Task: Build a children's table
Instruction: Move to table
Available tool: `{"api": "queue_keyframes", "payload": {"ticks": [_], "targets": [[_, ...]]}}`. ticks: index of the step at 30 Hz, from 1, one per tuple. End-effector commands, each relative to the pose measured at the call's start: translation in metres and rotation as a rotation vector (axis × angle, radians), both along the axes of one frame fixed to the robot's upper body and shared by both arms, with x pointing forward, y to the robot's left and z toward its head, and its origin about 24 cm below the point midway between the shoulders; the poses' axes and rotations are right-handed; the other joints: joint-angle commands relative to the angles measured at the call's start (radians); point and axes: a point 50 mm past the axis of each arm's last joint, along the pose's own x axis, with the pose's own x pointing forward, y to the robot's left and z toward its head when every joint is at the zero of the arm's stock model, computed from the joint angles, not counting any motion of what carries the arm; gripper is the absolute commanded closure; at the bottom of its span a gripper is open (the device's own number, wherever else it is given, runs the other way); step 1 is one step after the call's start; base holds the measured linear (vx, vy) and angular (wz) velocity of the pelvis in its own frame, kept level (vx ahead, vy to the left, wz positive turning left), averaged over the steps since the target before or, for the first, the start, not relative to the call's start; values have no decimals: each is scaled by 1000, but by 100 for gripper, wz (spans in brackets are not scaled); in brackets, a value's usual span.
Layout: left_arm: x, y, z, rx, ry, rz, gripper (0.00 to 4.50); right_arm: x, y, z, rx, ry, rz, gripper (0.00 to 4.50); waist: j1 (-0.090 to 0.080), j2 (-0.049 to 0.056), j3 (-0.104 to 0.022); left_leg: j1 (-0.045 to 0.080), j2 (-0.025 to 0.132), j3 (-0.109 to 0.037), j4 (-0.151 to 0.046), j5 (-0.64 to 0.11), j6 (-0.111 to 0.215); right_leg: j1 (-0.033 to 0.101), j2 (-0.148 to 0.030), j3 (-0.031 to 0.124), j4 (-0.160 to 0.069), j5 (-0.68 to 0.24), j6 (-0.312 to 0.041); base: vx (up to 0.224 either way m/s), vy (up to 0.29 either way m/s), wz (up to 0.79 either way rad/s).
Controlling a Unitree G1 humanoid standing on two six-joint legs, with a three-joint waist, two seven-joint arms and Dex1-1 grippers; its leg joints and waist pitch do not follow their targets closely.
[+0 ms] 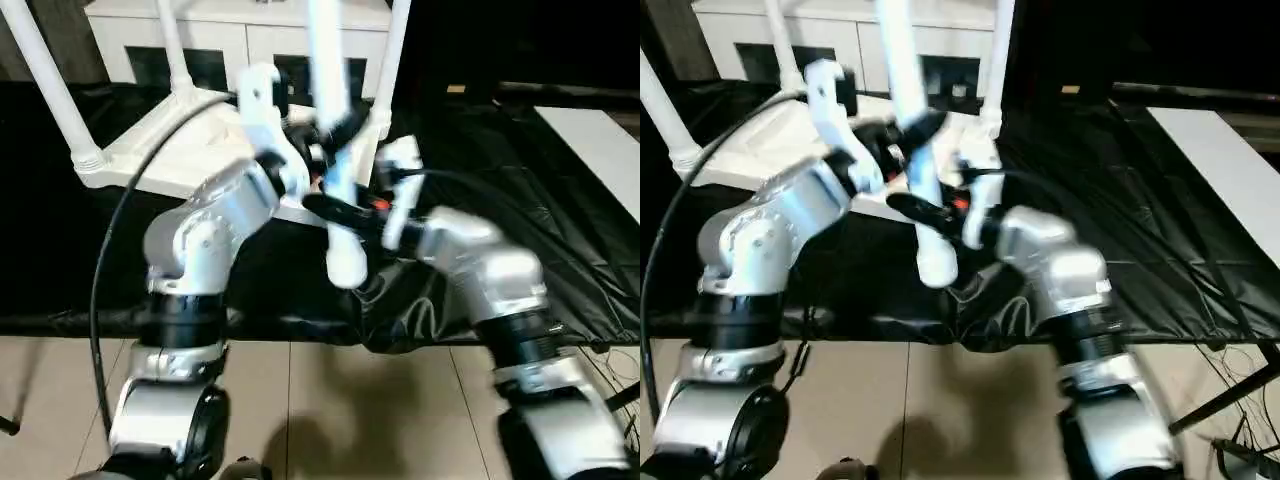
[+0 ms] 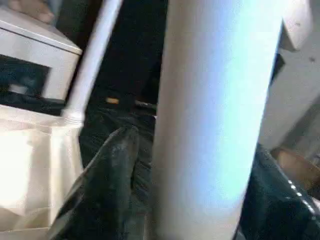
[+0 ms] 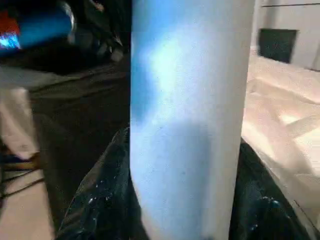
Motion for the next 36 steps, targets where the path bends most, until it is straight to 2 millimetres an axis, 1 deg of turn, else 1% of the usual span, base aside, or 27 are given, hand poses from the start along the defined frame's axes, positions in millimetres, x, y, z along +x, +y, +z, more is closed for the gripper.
{"api": "queue_keyframes", "payload": {"ticks": [1, 2, 4, 6, 7, 9, 11, 17, 19, 20, 21, 22, 23, 24, 28, 29, 30, 31, 32, 33, 34, 35, 36], "targets": [[7, 11, 2, -5, 10, 94, 201, 1, -1, 7, -9, -75, -51, 272, -3, -2, -78, 40, 36, -14, -75, -179, -51, 35, -73, 39, -80, -94, -167, 0, 0, 0], [9, 14, 2, -11, 18, 130, 201, 2, 1, 6, -29, -96, -82, 272, -4, -2, -80, 40, 35, -15, -76, -173, -48, 39, -73, 38, -78, -76, -170, 0, 0, 0], [11, 17, 2, -19, 23, 160, 229, 2, 4, 4, -38, -111, -103, 272, -5, -2, -79, 40, 35, -14, -76, -178, -46, 39, -73, 39, -78, -72, -172, 0, 0, 0], [12, 18, 2, -28, 25, 182, 235, 2, 8, 2, -39, -125, -122, 272, -5, -4, -78, 40, 35, -13, -76, -180, -42, 39, -73, 39, -79, -68, -174, 0, 0, 0], [12, 18, 2, -28, 25, 183, 253, 2, 8, 2, -39, -126, -125, 272, -5, -4, -79, 41, 35, -12, -75, -179, -40, 38, -73, 39, -79, -66, -175, 0, 0, 0], [11, 18, 2, -30, 23, 179, 266, 3, 8, 1, -39, -127, -141, 272, -4, -4, -79, 41, 36, -12, -76, -178, -34, 39, -73, 39, -78, -63, -177, 0, 0, 0], [11, 17, 2, -33, 22, 175, 269, 4, 8, 1, -39, -129, -148, 272, -4, -2, -78, 41, 36, -12, -76, -175, -33, 39, -71, 39, -77, -53, -177, 0, 0, 0], [10, 15, 3, -55, 21, 155, 273, 6, 9, 3, -35, -142, -165, 272, -4, -5, -78, 41, 36, -11, -75, -177, -28, 39, -74, 40, -78, -60, -178, 0, 0, 0], [9, 14, 4, -81, 16, 124, 274, 7, 9, 4, -32, -152, -170, 272, -4, -3, -78, 42, 35, -11, -75, -175, -27, 39, -73, 40, -78, -57, -179, 0, 0, 0], [8, 14, 5, -95, 11, 106, 274, 7, 9, 6, -16, -154, -167, 272, -4, -4, -78, 41, 35, -11, -74, -169, -25, 40, -72, 40, -77, -46, -180, 0, 0, 0], [7, 14, 7, -109, 4, 83, 275, 6, 9, 8, 17, -149, -148, 272, -5, -3, -78, 41, 36, -11, -75, -169, -25, 40, -72, 39, -76, -46, -181, 0, 0, 0], [4, 13, 10, -122, -21, 21, 275, 5, 8, 13, 53, -157, -127, 272, -5, -2, -78, 42, 34, -10, -75, -177, -23, 39, -73, 39, -78, -53, -183, 0, 0, 0], [3, 13, 11, -124, -29, 1, 275, 5, 8, 14, 56, -163, -126, 237, -4, -1, -79, 42, 35, -11, -74, -175, -25, 40, -73, 39, -76, -52, -183, 0, 0, 0], [2, 13, 13, -125, -37, -31, 275, 4, 7, 15, 75, -150, -107, 216, -5, -2, -79, 41, 35, -11, -75, -174, -26, 39, -72, 39, -75, -47, -185, 0, 0, 0], [-4, 13, 16, -95, -69, -152, 275, 3, 4, 18, 125, -105, -28, 177, -5, 0, -78, 45, 35, -10, -75, -179, -16, 38, -69, 39, -74, -40, -196, 0, 0, 0], [-7, 13, 17, -74, -83, -214, 275, -1, 2, 18, 122, -82, 55, 164, -4, 3, -79, 45, 36, -11, -76, -179, -16, 39, -70, 38, -73, -40, -197, 0, 0, 0], [-12, 13, 19, -50, -99, -285, 275, -5, -1, 18, 107, -52, 146, 157, -2, 3, -80, 46, 34, -11, -74, -176, -12, 42, -68, 37, -72, -36, -198, 0, 0, 0], [-14, 13, 20, -39, -107, -322, 275, -8, -2, 17, 99, -35, 194, 153, -1, 3, -79, 47, 34, -10, -74, -173, -10, 42, -66, 37, -72, -32, -198, 0, 0, 0], [-21, 13, 23, -22, -125, -417, 275, -15, -7, 15, 60, -7, 303, 133, 0, 4, -77, 46, 36, -10, -75, -178, -13, 40, -66, 37, -72, -35, -201, 0, 0, 0], [-23, 13, 23, -10, -129, -445, 275, -17, -8, 14, 49, 5, 332, 133, 2, 2, -79, 44, 36, -11, -76, -173, -13, 45, -67, 36, -69, -32, -203, 0, 0, 0], [-26, 13, 24, 10, -134, -481, 275, -20, -10, 12, 36, 26, 369, 121, 0, 3, -77, 43, 36, -10, -76, -172, -15, 43, -66, 37, -69, -30, -204, 0, 0, 0], [-29, 13, 24, 23, -140, -507, 275, -22, -12, 12, 30, 46, 398, 108, 0, 1, -78, 43, 36, -10, -74, -169, -14, 44, -71, 38, -70, -29, -210, 0, 0, 0], [-31, 13, 24, 29, -143, -534, 275, -24, -14, 11, 23, 61, 429, 108, -2, 1, -76, 42, 35, -8, -74, -170, -13, 43, -71, 39, -71, -32, -214, 0, 0, 0]]}}
